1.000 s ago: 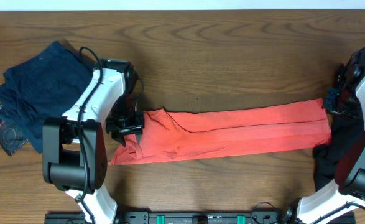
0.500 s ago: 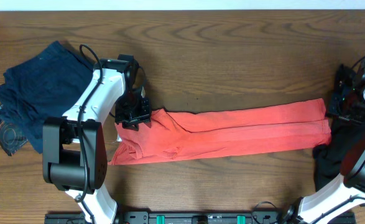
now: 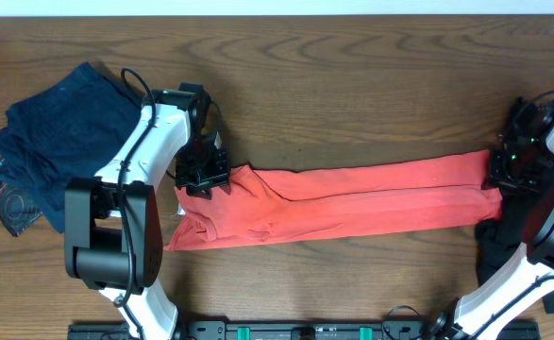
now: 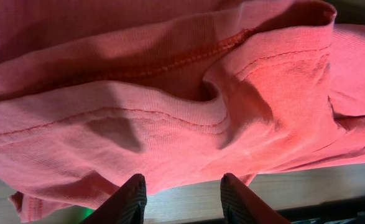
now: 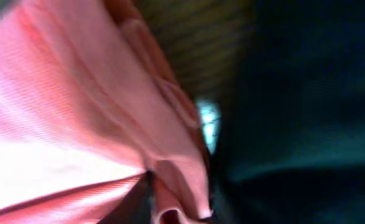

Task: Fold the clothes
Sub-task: 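Fold the top edge down toward the hem with both grippers, forming a strip, then fold the strip's right end leftward with the right gripper toward the left gripper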

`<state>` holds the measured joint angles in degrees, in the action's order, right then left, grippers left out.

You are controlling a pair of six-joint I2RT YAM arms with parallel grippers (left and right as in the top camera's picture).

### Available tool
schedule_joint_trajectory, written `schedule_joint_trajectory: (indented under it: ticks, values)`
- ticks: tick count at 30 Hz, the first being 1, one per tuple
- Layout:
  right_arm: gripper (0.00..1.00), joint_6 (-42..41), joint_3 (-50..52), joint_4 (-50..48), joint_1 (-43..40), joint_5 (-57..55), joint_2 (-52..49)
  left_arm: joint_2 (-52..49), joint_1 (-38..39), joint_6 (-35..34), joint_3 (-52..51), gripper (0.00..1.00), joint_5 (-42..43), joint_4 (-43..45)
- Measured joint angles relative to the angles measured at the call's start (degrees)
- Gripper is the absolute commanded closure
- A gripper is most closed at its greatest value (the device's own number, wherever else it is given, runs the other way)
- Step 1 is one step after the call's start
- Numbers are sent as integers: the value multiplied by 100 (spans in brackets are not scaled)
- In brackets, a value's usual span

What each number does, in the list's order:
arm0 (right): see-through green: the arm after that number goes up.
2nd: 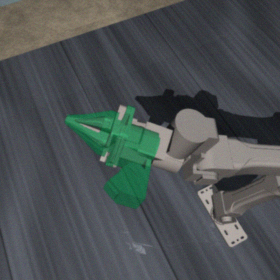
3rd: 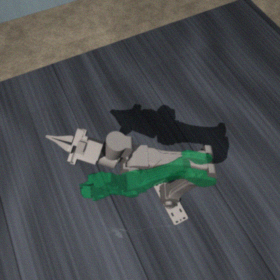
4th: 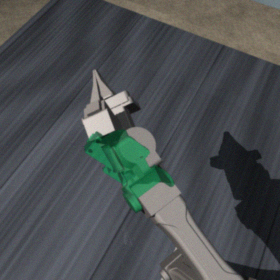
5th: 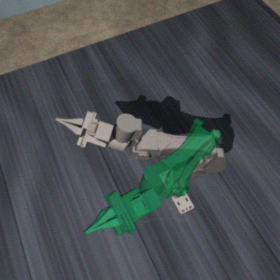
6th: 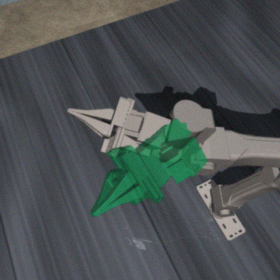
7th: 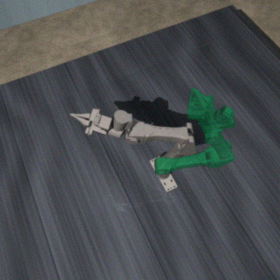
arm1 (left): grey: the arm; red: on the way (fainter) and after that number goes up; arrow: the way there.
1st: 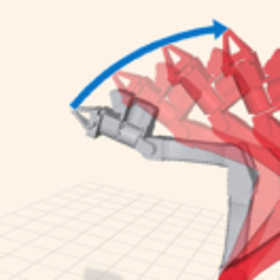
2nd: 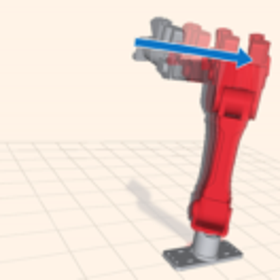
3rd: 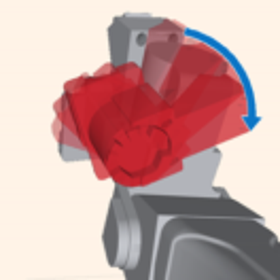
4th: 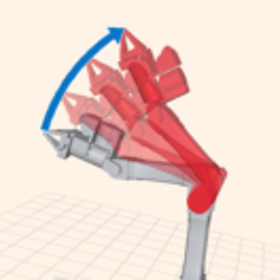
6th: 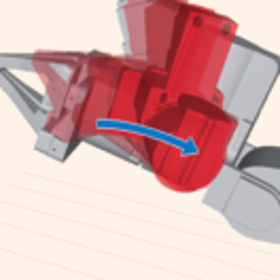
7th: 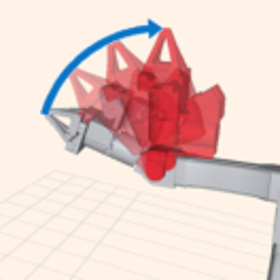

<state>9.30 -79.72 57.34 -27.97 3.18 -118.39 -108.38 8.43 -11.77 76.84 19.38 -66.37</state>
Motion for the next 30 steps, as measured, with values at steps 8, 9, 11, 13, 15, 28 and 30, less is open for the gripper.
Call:
schedule_joint_trajectory:
  ticks: [8,9,11,13,15,28,30]
  values:
    - [99,59,-232,234,2,243,-26,0,-208,46,131,59,-66,-437]
    - [99,59,-299,289,2,247,-11,7,-306,52,186,59,-92,-455]
    - [99,59,-450,378,15,267,92,33,-516,70,262,59,-146,-450]
    - [99,59,-531,474,50,273,330,79,-695,87,275,59,-177,-452]
    - [99,61,-577,616,149,280,669,125,-817,87,275,59,-199,-452]
    - [99,76,-719,1506,2013,273,1196,164,-815,87,278,59,-219,-424]
    - [98,-11,-715,1611,2424,262,1196,164,-815,87,278,59,-219,-424]
